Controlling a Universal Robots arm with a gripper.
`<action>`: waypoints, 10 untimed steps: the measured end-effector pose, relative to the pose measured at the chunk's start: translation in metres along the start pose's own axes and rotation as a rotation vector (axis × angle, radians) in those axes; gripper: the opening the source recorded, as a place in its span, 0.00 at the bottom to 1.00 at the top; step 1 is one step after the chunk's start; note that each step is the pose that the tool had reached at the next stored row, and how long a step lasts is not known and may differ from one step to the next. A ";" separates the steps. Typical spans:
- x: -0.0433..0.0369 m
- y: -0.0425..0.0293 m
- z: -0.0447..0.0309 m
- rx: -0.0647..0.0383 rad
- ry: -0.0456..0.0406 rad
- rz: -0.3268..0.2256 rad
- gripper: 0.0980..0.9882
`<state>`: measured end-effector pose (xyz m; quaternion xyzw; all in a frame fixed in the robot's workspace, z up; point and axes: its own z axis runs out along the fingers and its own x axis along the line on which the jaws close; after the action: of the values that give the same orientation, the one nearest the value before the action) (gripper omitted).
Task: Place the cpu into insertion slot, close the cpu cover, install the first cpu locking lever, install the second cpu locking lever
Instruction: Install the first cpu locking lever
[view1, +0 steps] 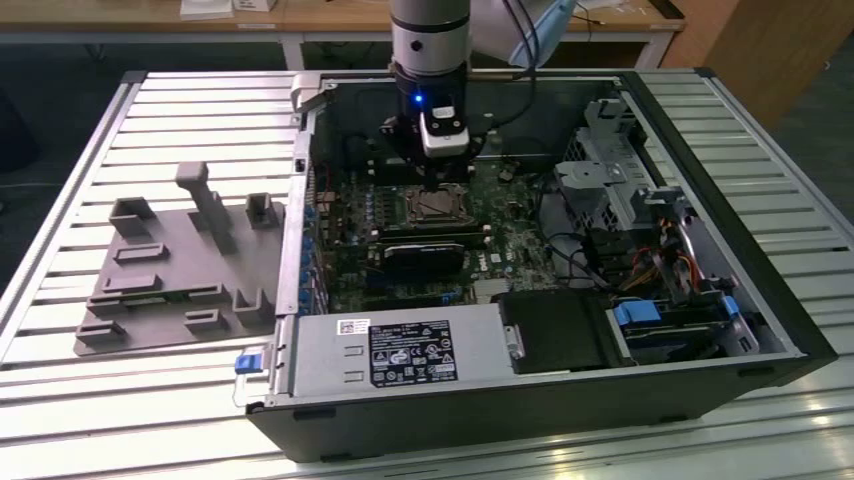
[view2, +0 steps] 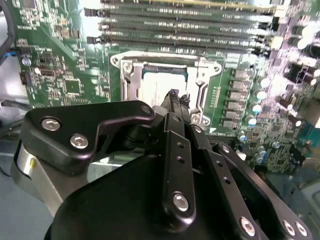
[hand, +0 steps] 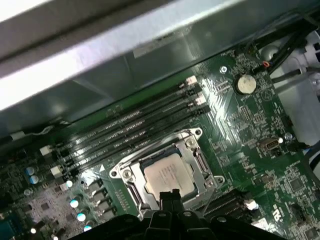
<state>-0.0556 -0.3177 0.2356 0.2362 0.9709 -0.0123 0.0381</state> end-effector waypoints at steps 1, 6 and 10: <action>-0.0004 -0.0009 0.0001 0.000 -0.0001 0.000 0.01; -0.0028 -0.0041 0.0005 0.001 -0.0005 -0.002 0.01; -0.0051 -0.0038 0.0010 0.000 -0.0007 -0.015 0.01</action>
<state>-0.0528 -0.3235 0.2350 0.2289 0.9726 -0.0125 0.0384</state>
